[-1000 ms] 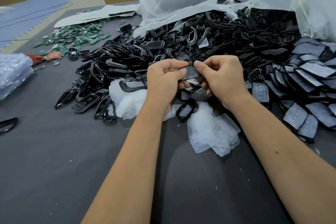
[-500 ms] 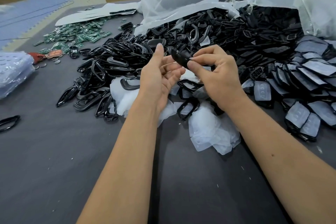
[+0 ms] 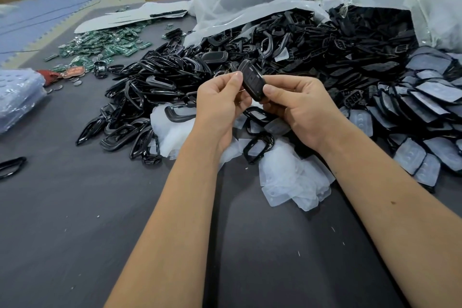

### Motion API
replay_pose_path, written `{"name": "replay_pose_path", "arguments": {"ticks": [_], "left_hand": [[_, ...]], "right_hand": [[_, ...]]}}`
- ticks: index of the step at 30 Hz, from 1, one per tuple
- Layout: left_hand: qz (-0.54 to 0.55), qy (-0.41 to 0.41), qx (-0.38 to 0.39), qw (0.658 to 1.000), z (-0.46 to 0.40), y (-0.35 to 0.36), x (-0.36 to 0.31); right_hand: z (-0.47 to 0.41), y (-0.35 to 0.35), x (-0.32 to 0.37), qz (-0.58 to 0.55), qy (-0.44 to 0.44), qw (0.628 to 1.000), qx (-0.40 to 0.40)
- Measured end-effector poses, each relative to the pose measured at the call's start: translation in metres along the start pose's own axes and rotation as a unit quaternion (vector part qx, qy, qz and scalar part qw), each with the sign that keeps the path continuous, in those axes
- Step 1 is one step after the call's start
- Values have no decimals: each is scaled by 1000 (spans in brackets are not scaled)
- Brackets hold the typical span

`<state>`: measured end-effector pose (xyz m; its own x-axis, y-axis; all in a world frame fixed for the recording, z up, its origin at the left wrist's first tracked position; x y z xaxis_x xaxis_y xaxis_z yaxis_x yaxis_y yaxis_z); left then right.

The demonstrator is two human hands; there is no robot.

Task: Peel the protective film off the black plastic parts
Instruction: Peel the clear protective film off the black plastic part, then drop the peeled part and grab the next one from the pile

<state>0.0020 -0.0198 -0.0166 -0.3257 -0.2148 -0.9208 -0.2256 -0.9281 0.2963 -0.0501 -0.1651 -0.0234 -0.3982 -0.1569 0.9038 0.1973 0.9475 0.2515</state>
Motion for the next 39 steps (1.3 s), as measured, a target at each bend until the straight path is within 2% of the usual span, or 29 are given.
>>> {"name": "replay_pose_path", "arguments": {"ticks": [6,15,19,22,24,25,27,29,31,34,39], "left_hand": [[-4,-24,-12,1000,0,3,3],[42,-66,-5,997,-4,0,3],[3,-36,-20,999,-1,-3,0],[-100,43,-44,993,5,3,-5],[-221,134,-70,963,10,18,-9],[-285,184,-72,938,14,32,-10],[-389,268,-49,880,24,66,-14],[-453,338,-6,825,34,104,-16],[-479,396,34,783,43,141,-17],[-500,447,74,738,51,190,-9],[-533,446,145,705,56,244,13]], "right_hand": [[1,-4,-2,56,-8,998,-32],[3,2,0,50,-6,999,10],[2,4,9,69,19,997,42],[-1,-6,23,126,14,992,22],[-1,-15,38,216,-23,976,8],[0,-21,49,290,-60,955,14],[5,-29,76,429,-144,891,43],[12,-44,102,502,-191,841,60],[20,-69,125,552,-188,812,40],[33,-110,150,608,-163,777,-11],[47,-163,156,697,-76,712,-44]]}}
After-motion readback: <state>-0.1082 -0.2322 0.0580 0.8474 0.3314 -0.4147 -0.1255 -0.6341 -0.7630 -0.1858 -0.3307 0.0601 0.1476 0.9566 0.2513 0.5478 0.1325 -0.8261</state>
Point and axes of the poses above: each hand's wrist, its own z-axis away from the middle knuckle, its own y-axis out of the palm, x = y × z, the point moved 4 cm from there along -z, towards the middle knuckle, and after that the axes turned 15 degrees about -y, right-handed, at the moved point
